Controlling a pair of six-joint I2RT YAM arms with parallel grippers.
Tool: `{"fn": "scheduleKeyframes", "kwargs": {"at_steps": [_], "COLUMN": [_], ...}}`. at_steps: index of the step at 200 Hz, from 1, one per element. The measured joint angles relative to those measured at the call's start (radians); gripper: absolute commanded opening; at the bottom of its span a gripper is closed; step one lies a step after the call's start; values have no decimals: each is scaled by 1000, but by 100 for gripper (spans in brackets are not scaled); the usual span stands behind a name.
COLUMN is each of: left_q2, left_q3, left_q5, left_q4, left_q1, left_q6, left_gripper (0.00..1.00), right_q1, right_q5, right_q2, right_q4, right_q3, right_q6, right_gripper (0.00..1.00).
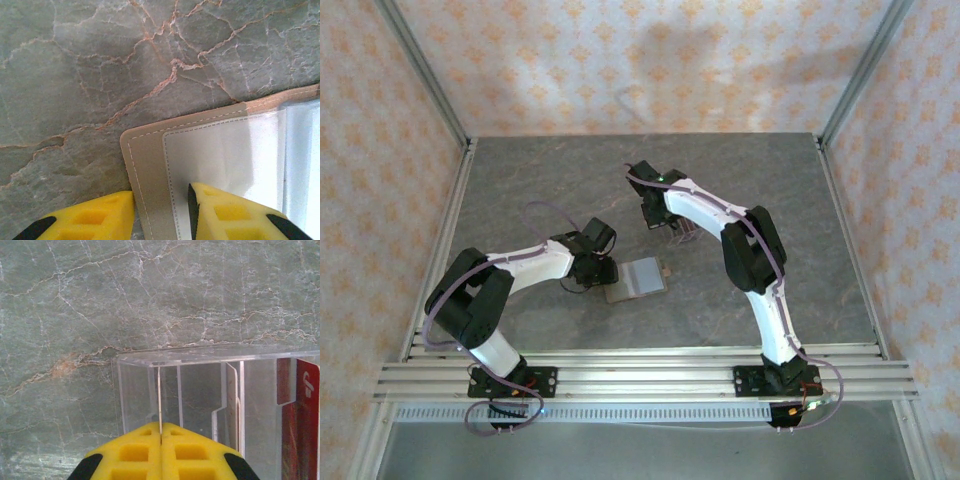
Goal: Put the credit cards into the card holder
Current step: Pick up the credit card from the storage box, then insert the credit card into the card slot.
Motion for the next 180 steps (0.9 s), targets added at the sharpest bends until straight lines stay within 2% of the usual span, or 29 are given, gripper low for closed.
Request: {"fn": "scheduleKeyframes", "kwargs": {"at_steps": [53,114,144,180], "left_q2": [2,5,5,5], "left_q3": [2,5,5,5], "left_q5": [0,0,0,0], "left_q4": [-1,-3,-3,-3], "left_q1": [0,0,0,0], "left_q6": [0,0,0,0], "left_gripper": [34,34,34,34], "right_q1": [0,26,98,152], "right_q5": [15,79,79,-79], "right_q2": [3,-36,-220,-501], "right_q4": [-51,-71,-8,222], "right_q3": [66,90,-54,-376], "right_q6": [-21,-30,-20,48], "right_gripper": [0,0,0,0]}}
